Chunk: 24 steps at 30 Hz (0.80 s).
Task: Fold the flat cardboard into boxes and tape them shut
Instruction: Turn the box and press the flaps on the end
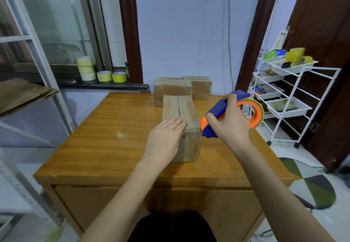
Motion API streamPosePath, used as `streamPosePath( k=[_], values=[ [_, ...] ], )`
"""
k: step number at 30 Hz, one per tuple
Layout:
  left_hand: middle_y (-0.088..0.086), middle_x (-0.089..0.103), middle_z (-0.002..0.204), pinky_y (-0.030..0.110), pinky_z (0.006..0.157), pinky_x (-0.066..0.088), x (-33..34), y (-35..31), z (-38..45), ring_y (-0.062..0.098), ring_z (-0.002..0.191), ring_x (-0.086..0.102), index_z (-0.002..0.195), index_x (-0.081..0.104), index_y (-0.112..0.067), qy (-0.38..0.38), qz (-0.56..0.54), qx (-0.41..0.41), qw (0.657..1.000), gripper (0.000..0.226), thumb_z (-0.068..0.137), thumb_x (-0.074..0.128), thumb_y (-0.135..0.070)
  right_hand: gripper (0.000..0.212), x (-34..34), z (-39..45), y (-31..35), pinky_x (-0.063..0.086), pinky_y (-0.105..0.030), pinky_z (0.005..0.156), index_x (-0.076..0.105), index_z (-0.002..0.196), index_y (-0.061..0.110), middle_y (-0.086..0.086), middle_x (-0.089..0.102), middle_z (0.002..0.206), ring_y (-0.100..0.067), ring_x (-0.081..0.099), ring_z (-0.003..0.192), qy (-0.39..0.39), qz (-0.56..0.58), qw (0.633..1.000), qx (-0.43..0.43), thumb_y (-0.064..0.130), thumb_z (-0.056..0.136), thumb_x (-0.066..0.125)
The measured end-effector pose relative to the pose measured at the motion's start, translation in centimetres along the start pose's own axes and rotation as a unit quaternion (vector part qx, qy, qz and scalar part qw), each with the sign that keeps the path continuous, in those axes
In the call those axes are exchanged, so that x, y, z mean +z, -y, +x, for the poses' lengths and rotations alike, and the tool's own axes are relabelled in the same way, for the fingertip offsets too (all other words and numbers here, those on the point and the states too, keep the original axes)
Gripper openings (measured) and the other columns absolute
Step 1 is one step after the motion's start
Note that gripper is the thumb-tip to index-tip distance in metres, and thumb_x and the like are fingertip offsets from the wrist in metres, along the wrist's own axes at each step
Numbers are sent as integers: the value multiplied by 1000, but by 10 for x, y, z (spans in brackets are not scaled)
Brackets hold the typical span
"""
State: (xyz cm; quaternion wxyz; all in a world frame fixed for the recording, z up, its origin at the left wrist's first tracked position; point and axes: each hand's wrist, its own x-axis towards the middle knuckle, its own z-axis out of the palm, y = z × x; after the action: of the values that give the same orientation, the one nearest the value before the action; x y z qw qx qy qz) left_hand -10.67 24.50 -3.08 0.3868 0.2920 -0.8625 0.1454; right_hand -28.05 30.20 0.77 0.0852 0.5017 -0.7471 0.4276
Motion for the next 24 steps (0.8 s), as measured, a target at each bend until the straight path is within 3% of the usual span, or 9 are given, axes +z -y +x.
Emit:
streamPosePath(
  k=[5,11,15,17,20,24],
  values=[
    [6,72,105,32,93,41,-1,-2,1,20,99,69,106,73,-11,13,-2,-18,1000,34,73,80,-10,39,17,-7,-9,30,-26,49,38,114,17,-1,58,78,-20,56,68,39,-11,999,-5,28,83,60],
    [3,71,109,29,96,37,0,0,1,16,103,67,110,71,-15,37,-8,-33,999,30,81,75,-17,51,33,-15,-30,30,-25,47,33,137,17,0,58,74,-18,55,64,49,10,998,31,27,92,54],
    [1,70,112,28,97,37,0,0,1,14,107,66,113,70,-18,51,-19,-51,997,27,86,69,-23,57,28,0,-38,33,-29,46,25,148,13,-6,56,62,-25,54,59,11,-107,994,-9,32,97,45],
    [0,70,112,28,97,36,0,-1,2,14,107,66,112,70,-19,53,-20,-63,996,26,87,69,-24,63,23,5,-42,29,-27,44,19,151,13,-7,53,60,-25,52,58,13,-172,985,-7,31,97,46],
    [-1,70,112,26,96,36,-1,-4,3,13,107,65,112,71,-20,57,-19,-79,995,27,86,69,-28,78,19,10,-49,35,-28,46,0,153,17,-6,54,64,-23,54,60,56,-238,970,-2,28,94,49],
    [-4,65,123,22,100,30,-6,-5,4,10,118,58,121,66,-23,76,-29,-93,992,32,90,61,-32,91,20,15,-52,44,-33,49,-9,152,20,-6,54,70,-24,56,61,49,-205,977,-11,22,91,58]
  ],
)
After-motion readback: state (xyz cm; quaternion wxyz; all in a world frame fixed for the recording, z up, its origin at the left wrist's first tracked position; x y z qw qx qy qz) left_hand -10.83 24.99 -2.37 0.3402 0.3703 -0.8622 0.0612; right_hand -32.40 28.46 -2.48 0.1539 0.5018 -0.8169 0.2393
